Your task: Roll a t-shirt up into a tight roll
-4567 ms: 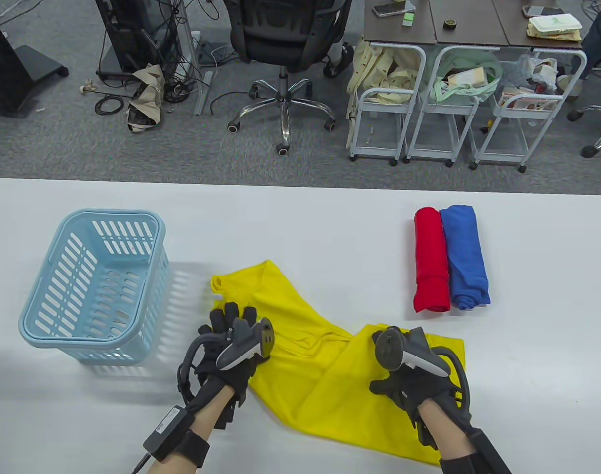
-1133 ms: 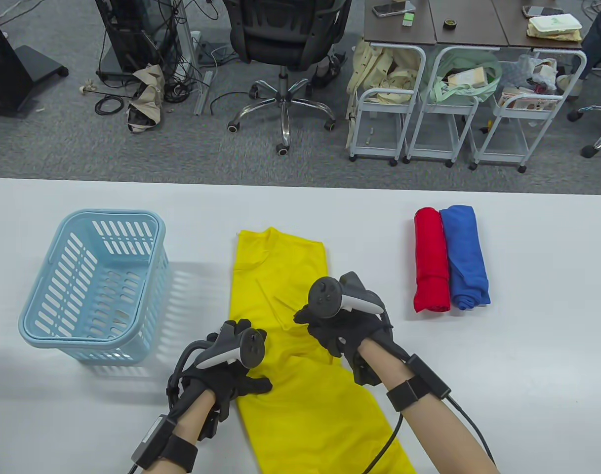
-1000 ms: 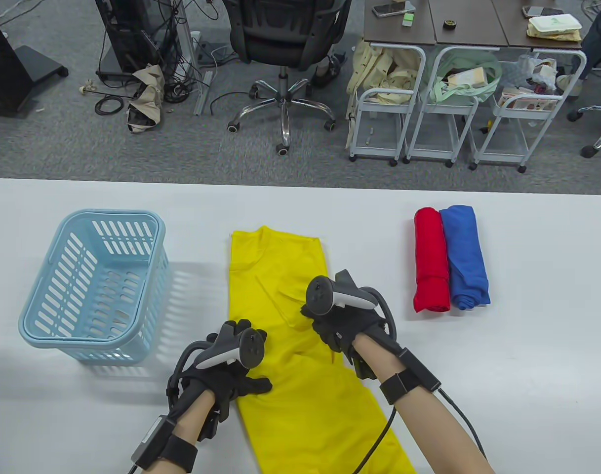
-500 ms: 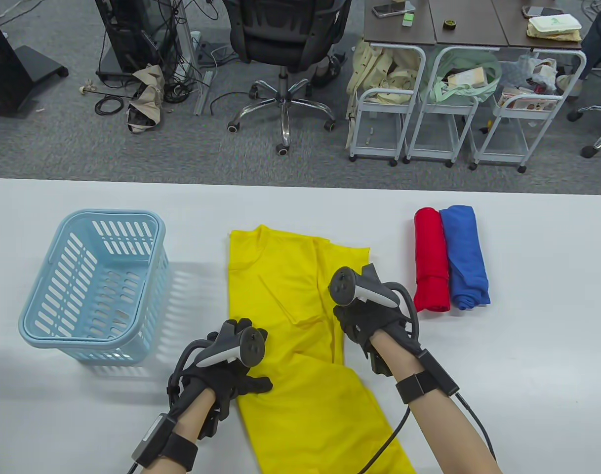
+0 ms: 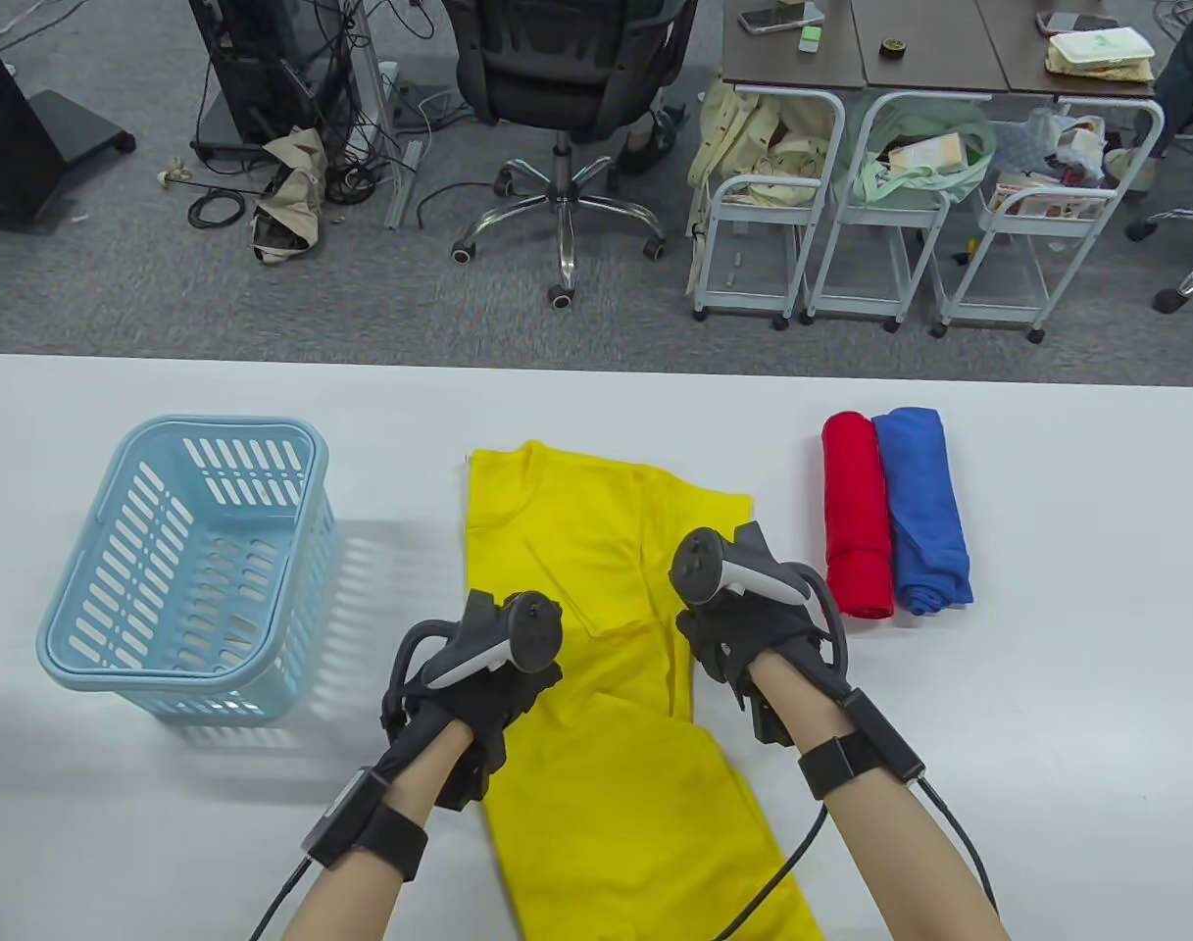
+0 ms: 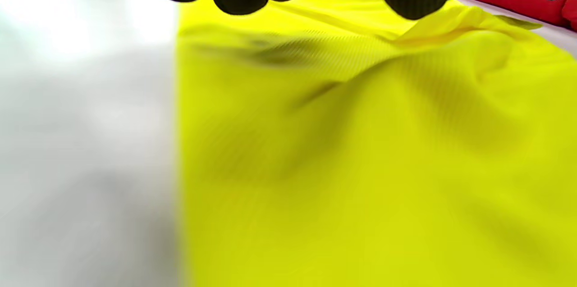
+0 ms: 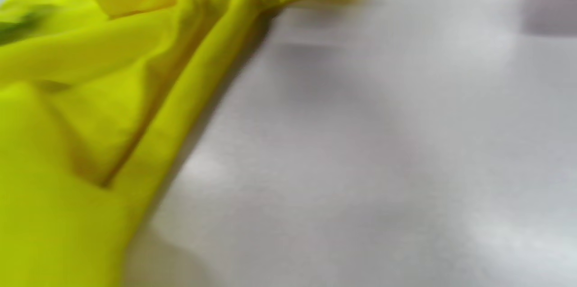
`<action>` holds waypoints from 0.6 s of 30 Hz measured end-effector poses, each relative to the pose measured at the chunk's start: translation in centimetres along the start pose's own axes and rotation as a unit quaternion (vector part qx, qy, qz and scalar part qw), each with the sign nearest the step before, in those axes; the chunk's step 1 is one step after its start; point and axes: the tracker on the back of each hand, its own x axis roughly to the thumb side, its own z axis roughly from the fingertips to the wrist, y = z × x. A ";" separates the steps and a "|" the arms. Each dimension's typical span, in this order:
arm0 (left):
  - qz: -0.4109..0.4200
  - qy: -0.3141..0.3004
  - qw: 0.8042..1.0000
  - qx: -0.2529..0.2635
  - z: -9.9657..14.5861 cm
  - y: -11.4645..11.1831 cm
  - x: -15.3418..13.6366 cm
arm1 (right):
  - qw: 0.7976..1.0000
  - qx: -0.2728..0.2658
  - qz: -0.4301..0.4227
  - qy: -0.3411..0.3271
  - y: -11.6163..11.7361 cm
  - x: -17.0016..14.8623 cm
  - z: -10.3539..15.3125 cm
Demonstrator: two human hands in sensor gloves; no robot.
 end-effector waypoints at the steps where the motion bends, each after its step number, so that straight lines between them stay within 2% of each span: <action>1: -0.004 -0.001 1.000 0.003 -1.1 0.3 0.9 | 1.000 0.006 -0.008 -0.016 0.3 0.4 0.1; 3: -0.008 -0.001 1.000 -0.005 -2.7 0.4 2.2 | 0.999 0.022 -0.015 -0.019 1.1 0.5 -0.1; 5: -0.022 -0.005 1.000 -0.017 -4.5 0.1 3.3 | 0.999 0.034 -0.007 0.004 2.1 -0.1 -0.8; 7: -0.025 -0.005 0.999 -0.030 -6.1 -0.5 3.6 | 0.999 0.048 -0.018 0.011 2.6 -0.9 -1.2; 8: -0.002 -0.013 1.000 -0.028 -6.7 -0.5 3.4 | 0.999 0.035 -0.025 0.024 2.5 -1.2 -1.2; 9: 0.042 -0.020 0.999 0.001 -7.1 -0.3 3.1 | 0.999 0.034 -0.023 0.030 2.2 -1.5 -1.3; 10: 0.062 -0.009 0.998 0.022 -7.2 0.1 2.8 | 0.998 0.037 -0.029 0.033 2.0 -1.8 -1.4; 11: 0.066 -0.012 0.997 0.022 -7.2 0.5 2.4 | 0.998 0.038 -0.036 0.042 1.8 -2.0 -1.6; 12: 0.043 -0.012 0.999 0.019 -7.2 0.9 2.1 | 0.997 0.038 -0.039 0.052 1.6 -2.3 -1.8; 14: -0.098 0.058 0.991 0.076 -6.1 2.6 0.5 | 0.995 0.033 -0.030 0.088 1.3 -2.8 -2.2; 15: -0.188 0.106 0.970 0.114 -5.3 3.6 -0.4 | 0.994 0.031 -0.020 0.105 1.3 -3.1 -2.4; 16: -0.282 0.169 0.933 0.148 -4.3 4.7 -1.3 | 0.992 0.025 -0.001 0.127 1.3 -3.1 -2.5; 17: -0.369 0.243 0.880 0.172 -3.0 5.6 -1.9 | 0.987 0.012 0.040 0.153 1.6 -3.0 -2.6; 18: -0.402 0.270 0.857 0.178 -2.2 6.1 -2.1 | 0.985 0.010 0.065 0.162 1.8 -2.8 -2.7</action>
